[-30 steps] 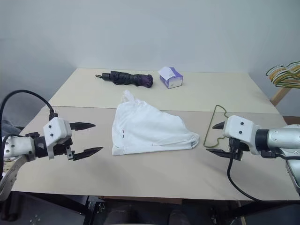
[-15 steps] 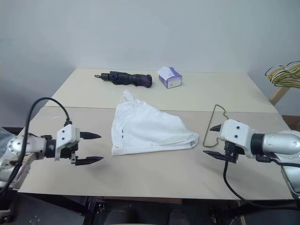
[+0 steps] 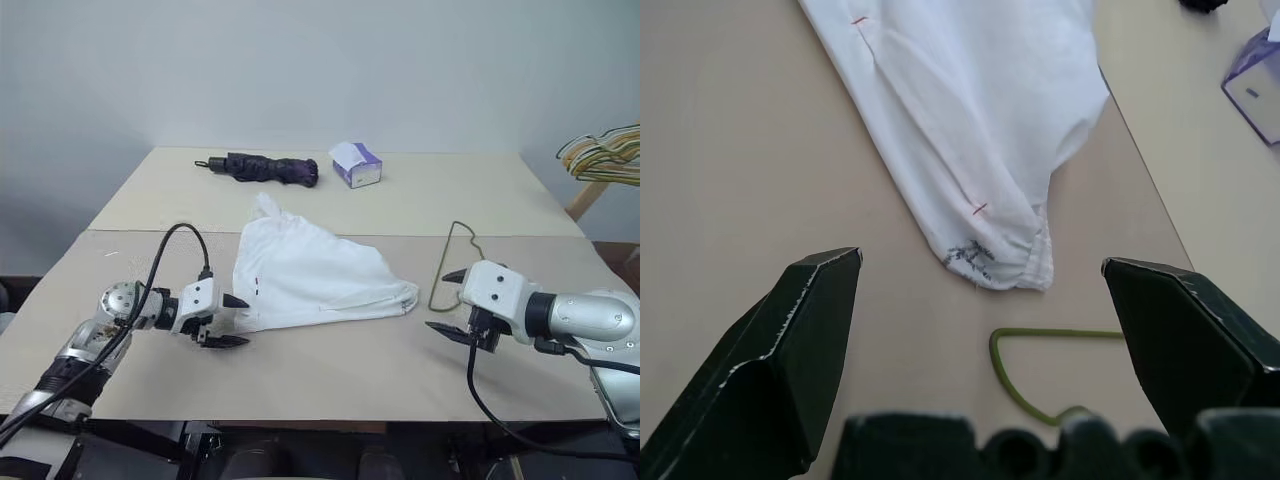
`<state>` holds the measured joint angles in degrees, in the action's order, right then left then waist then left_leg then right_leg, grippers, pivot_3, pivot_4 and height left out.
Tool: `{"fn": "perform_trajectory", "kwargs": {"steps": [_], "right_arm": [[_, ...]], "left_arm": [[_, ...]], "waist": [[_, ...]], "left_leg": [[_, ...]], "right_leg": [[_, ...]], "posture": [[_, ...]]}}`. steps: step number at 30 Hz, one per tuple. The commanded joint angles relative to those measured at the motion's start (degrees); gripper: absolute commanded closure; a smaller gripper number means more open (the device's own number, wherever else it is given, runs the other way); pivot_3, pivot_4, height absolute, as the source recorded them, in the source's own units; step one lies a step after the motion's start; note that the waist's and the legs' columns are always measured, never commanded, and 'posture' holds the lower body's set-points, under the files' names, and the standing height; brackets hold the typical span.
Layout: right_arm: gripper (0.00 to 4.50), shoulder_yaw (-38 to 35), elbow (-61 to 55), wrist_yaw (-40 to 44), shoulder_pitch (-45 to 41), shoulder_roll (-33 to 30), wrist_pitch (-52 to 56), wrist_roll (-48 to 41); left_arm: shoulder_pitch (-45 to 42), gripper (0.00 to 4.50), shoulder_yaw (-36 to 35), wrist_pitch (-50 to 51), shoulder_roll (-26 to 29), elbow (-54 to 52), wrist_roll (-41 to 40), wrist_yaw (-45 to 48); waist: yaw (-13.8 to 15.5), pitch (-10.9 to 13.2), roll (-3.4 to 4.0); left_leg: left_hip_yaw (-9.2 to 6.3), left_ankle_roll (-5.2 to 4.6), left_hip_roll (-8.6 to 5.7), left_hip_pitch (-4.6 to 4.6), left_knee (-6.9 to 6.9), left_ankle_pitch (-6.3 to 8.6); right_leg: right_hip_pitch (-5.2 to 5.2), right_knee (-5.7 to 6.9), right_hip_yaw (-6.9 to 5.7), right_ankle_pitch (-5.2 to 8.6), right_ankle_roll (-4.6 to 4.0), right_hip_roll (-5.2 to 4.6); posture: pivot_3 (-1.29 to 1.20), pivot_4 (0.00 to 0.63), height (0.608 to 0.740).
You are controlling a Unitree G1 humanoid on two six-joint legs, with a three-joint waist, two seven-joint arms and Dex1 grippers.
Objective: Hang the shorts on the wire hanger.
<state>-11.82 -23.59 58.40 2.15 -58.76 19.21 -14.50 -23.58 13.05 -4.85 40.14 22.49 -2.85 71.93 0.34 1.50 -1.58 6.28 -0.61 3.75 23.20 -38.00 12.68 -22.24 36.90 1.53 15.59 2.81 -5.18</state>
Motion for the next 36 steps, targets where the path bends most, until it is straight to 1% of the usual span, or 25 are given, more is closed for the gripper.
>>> {"fn": "perform_trajectory", "kwargs": {"steps": [1,2,5,8,9,12,14,15,17,20,22,25,29,33,36], "right_arm": [[0.0,-1.71,-1.65,-0.85,0.06,-0.25,0.0,0.31],[0.0,-1.55,-1.62,-0.94,0.02,-0.24,-0.02,0.41],[0.0,-0.82,-1.49,-1.2,-0.19,-0.12,-0.1,0.8],[0.0,0.79,-0.42,-1.85,-0.91,-0.14,-0.79,2.41],[0.0,1.35,-0.02,-2.08,-1.16,-0.14,-1.17,3.06],[0.0,4.75,1.37,-4.11,-3.48,0.56,-1.43,6.4],[0.0,8.31,4.13,-5.77,-5.53,1.38,-4.97,10.58],[0.0,10.7,5.83,-6.99,-6.68,1.49,-6.16,13.84],[0.0,13.38,8.07,-8.62,-8.2,1.85,-7.82,17.65],[0.0,19.48,13.68,-14.14,-12.92,5.52,-14.3,25.83],[0.0,22.59,16.97,-16.39,-15.03,7.24,-18.05,30.08],[0.0,25.31,20.32,-18.01,-17.39,10.35,-21.65,32.37],[0.0,27.76,23.43,-18.21,-18.71,12.61,-25.63,34.44],[0.0,28.59,25.0,-17.13,-18.88,13.16,-28.35,34.6],[0.0,29.12,25.88,-15.38,-18.38,12.06,-29.92,35.08]], "left_arm": [[-1.35,1.92,-0.13,0.71,-0.76,1.61,0.64,-0.94],[-1.63,2.21,-0.06,0.34,-0.94,2.26,1.03,-1.22],[-2.02,3.31,0.37,-1.11,-1.31,3.74,2.47,-1.83],[-1.86,4.24,0.25,-1.34,-1.49,3.38,2.24,-1.51],[-1.81,4.47,0.21,-1.46,-1.48,3.24,2.22,-1.57],[-1.33,4.47,-0.41,-1.87,-0.73,1.68,2.45,-2.58],[-0.78,4.47,-1.97,-0.75,0.59,-1.27,1.66,-3.21],[-0.33,4.47,-2.99,0.45,1.64,-3.45,0.37,-2.47],[0.37,4.47,-4.2,1.88,2.92,-6.25,-1.36,-1.5],[1.76,4.47,-9.43,5.36,5.95,-12.61,-7.18,-0.22],[2.61,4.47,-11.61,6.71,8.24,-15.01,-9.33,1.18],[2.9,4.47,-13.21,8.21,10.29,-16.62,-11.0,2.1],[2.36,4.47,-14.17,9.17,11.18,-17.29,-11.29,1.66],[2.66,4.47,-14.53,9.51,11.86,-18.17,-11.31,1.2],[3.28,4.47,-14.62,9.59,12.49,-18.84,-11.06,0.88]], "waist": [[-0.31,0.0,0.0],[-0.48,-0.01,0.01],[-0.76,-0.04,0.03],[-0.76,-0.11,0.09],[-0.83,-0.15,0.09],[-1.11,-0.18,0.1],[-1.3,-0.18,0.08],[-1.48,-0.18,0.08],[-1.62,-0.18,0.08],[-1.93,-0.17,0.08],[-2.1,-0.17,0.07],[-2.14,-0.16,0.09],[-1.29,-0.16,0.08],[-0.76,-0.15,0.08],[-0.66,-0.16,0.08]], "left_leg": [[0.0,0.0,0.01,-0.01,0.0,0.0],[0.0,0.0,0.0,-0.01,0.0,0.0],[-0.01,0.0,0.0,-0.04,-0.01,0.0],[-0.01,0.0,0.0,-0.07,-0.04,0.0],[-0.02,0.0,0.0,-0.08,-0.04,0.0],[-0.01,0.0,0.0,-0.07,-0.05,0.0],[-0.01,0.0,0.0,-0.05,-0.05,0.0],[-0.02,0.0,0.03,-0.03,-0.05,0.0],[-0.01,0.0,0.02,0.06,-0.05,0.0],[0.0,0.0,0.03,0.1,-0.05,0.0],[0.0,0.0,0.03,0.07,-0.05,0.0],[0.01,0.0,0.02,0.04,-0.05,0.0],[0.0,0.0,0.0,0.05,-0.05,0.0],[0.01,0.0,0.0,0.07,-0.05,0.0],[0.01,0.0,0.01,0.05,-0.05,0.0]], "right_leg": [[0.0,0.01,0.0,0.0,0.0,0.0],[0.0,0.02,0.0,0.0,0.0,0.0],[0.03,0.05,0.0,0.0,0.0,0.0],[0.06,0.07,0.0,0.0,0.0,-0.01],[0.06,0.08,0.0,0.0,0.0,-0.01],[0.05,0.09,0.01,0.0,0.01,-0.01],[0.02,0.08,0.01,0.0,0.0,0.0],[-0.01,0.09,0.01,0.0,0.0,0.02],[-0.08,0.09,0.01,0.01,0.0,0.02],[-0.14,0.11,0.02,0.02,0.0,0.02],[-0.14,0.15,0.02,0.02,0.0,0.01],[-0.11,0.15,0.01,0.03,0.0,0.01],[-0.09,0.15,0.01,0.03,0.01,0.01],[-0.09,0.15,0.01,0.03,0.02,0.01],[-0.08,0.15,0.01,0.03,0.01,0.02]], "posture": [[-0.02,0.0,0.74],[-0.02,0.0,0.74],[-0.02,0.0,0.74],[-0.02,0.0,0.74],[-0.02,0.0,0.74],[-0.02,0.0,0.74],[-0.01,0.0,0.74],[-0.01,0.0,0.74],[0.0,0.0,0.74],[0.01,0.0,0.74],[0.02,0.0,0.74],[0.05,0.0,0.74],[0.06,0.0,0.74],[0.07,0.0,0.74],[0.08,0.0,0.74]]}}
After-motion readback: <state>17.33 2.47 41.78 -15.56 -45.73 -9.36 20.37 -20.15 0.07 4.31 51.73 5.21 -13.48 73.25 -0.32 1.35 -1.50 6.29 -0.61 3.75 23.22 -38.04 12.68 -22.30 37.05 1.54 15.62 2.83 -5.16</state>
